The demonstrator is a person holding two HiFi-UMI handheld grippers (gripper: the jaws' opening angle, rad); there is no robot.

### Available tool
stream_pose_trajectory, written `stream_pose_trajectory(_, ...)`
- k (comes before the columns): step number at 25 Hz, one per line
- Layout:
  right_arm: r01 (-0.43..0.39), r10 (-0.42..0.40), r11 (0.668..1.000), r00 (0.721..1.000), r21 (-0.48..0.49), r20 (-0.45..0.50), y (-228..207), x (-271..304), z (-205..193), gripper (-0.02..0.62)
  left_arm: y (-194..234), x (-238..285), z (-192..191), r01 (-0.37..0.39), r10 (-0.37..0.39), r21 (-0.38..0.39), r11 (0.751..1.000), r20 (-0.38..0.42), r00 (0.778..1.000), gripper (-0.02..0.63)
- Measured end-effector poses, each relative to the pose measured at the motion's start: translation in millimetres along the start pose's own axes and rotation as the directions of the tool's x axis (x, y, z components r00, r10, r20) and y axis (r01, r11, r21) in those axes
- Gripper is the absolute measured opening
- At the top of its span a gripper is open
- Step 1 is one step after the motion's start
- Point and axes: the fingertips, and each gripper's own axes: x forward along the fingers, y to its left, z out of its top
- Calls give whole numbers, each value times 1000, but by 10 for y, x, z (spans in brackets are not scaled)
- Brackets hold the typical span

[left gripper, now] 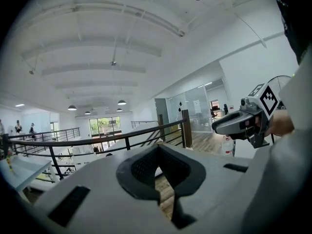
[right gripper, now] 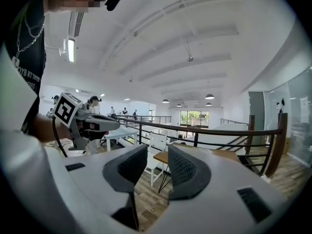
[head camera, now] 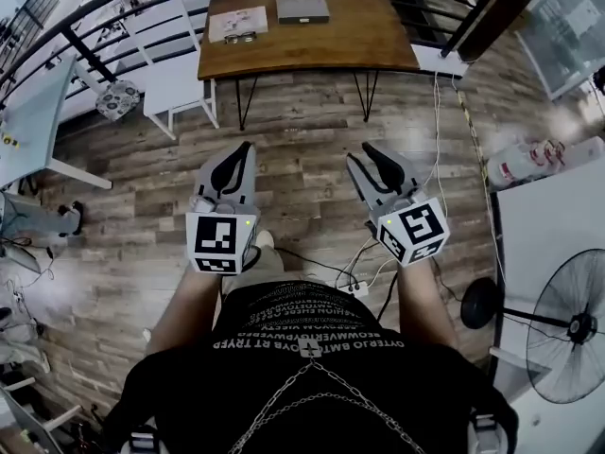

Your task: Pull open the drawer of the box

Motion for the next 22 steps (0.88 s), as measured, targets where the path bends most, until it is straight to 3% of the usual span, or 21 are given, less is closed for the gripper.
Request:
stream_pose_trajectory(13, 11, -10, 999, 1000, 34, -11, -158, 1528, 248, 146, 1309, 956, -54, 55, -55, 15, 998, -4, 998, 6)
stream_pose_trajectory(22, 59, -58, 998, 998, 27, -12, -70, 2238, 468, 150, 1966, 1261, -113, 120, -120, 6, 993, 16, 993, 6)
